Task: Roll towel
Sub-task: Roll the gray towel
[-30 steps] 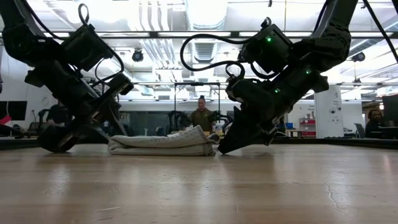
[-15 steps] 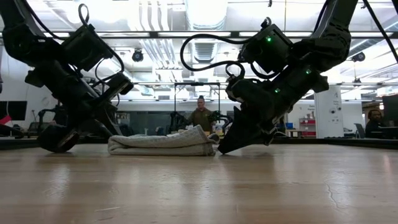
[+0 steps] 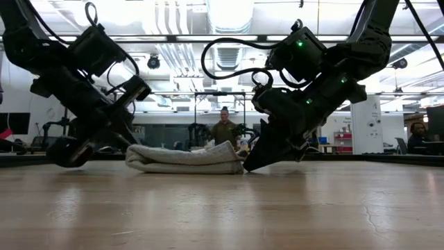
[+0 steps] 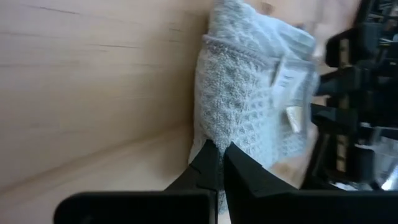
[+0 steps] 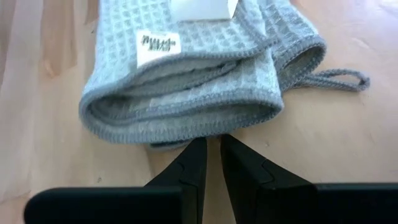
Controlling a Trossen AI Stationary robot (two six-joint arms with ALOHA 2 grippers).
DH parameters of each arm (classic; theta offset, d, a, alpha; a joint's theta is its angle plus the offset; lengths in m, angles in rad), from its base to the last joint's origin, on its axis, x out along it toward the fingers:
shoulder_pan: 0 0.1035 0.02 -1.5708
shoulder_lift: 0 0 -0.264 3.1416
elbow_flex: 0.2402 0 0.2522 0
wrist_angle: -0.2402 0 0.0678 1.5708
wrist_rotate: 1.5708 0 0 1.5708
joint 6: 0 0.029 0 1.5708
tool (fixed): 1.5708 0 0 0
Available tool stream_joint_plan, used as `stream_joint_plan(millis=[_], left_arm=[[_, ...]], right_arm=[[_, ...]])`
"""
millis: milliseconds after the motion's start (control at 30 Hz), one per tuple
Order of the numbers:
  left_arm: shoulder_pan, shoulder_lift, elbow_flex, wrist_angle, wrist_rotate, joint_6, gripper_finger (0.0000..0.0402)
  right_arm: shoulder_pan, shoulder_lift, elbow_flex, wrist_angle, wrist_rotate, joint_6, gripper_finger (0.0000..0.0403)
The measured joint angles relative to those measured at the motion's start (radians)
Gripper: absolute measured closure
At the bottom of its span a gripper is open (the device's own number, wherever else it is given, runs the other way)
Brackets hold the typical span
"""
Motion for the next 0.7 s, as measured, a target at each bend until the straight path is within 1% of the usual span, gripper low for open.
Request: stream_joint_plan(millis=[100,367,567,700], left_arm=[[0.0,0.0,0.001,0.03,0.009,-0.002,0.0393],[0.0,0.0,0.055,0.023,0.016,0.014,0.0394],[0.0,0.0,0.092,-0.036,0.016,0.028,0.0394],[0.0,0.0,0.115,-0.039,0.016,0.028,0.0394]], right_arm=[[-0.001,0.0,0.0,0.001,0.015,0.0,0.0353],[0.0,0.0,0.0,0.006,0.016,0.0,0.0353],[0.0,0.001,0.0,0.011,0.015,0.0,0.0353],[0.0,0.002,0.0,0.013,0.015,0.0,0.0353]])
